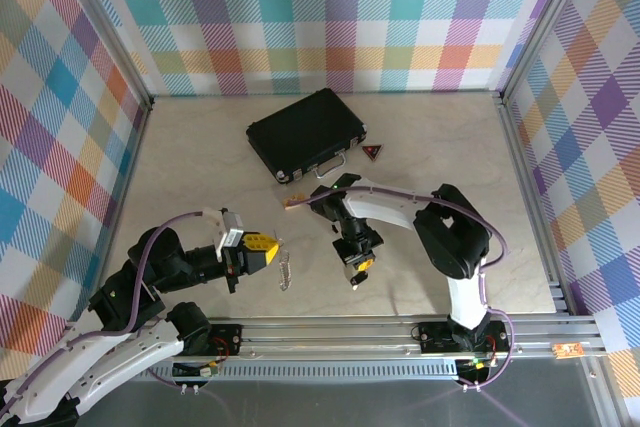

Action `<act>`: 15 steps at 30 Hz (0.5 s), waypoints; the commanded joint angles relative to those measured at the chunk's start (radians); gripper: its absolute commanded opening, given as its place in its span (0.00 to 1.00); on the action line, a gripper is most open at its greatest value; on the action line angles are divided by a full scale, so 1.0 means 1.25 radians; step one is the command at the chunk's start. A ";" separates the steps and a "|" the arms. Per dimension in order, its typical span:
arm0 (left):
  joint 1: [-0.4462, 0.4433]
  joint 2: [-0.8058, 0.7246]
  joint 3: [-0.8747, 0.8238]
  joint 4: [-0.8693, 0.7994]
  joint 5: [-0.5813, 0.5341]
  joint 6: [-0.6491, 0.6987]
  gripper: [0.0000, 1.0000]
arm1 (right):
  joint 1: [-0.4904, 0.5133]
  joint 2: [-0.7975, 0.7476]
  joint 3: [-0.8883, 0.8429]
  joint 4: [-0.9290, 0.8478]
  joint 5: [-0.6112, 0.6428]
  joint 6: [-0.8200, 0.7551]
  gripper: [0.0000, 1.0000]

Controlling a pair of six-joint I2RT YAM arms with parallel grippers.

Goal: Put the keys on the keyring

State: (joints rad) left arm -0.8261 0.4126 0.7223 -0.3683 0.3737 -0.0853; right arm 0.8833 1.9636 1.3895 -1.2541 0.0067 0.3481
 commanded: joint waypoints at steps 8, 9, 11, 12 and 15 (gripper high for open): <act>0.004 -0.012 0.007 0.013 0.019 0.009 0.00 | -0.046 0.075 0.050 -0.058 -0.045 -0.092 0.00; 0.005 -0.012 0.007 0.012 0.018 0.010 0.00 | -0.046 0.079 0.056 -0.058 -0.045 -0.092 0.00; 0.005 -0.012 0.008 0.012 0.017 0.012 0.00 | -0.048 0.088 0.063 -0.053 -0.051 -0.096 0.00; 0.006 -0.013 0.009 0.011 0.015 0.013 0.00 | -0.048 0.092 0.063 -0.048 -0.055 -0.097 0.00; 0.006 -0.023 0.009 0.007 -0.001 0.016 0.00 | -0.049 0.100 0.063 -0.033 -0.054 -0.098 0.00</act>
State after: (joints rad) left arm -0.8257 0.4072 0.7223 -0.3687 0.3752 -0.0818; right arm 0.8211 2.0575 1.4521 -1.2827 -0.0410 0.2451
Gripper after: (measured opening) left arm 0.060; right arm 0.044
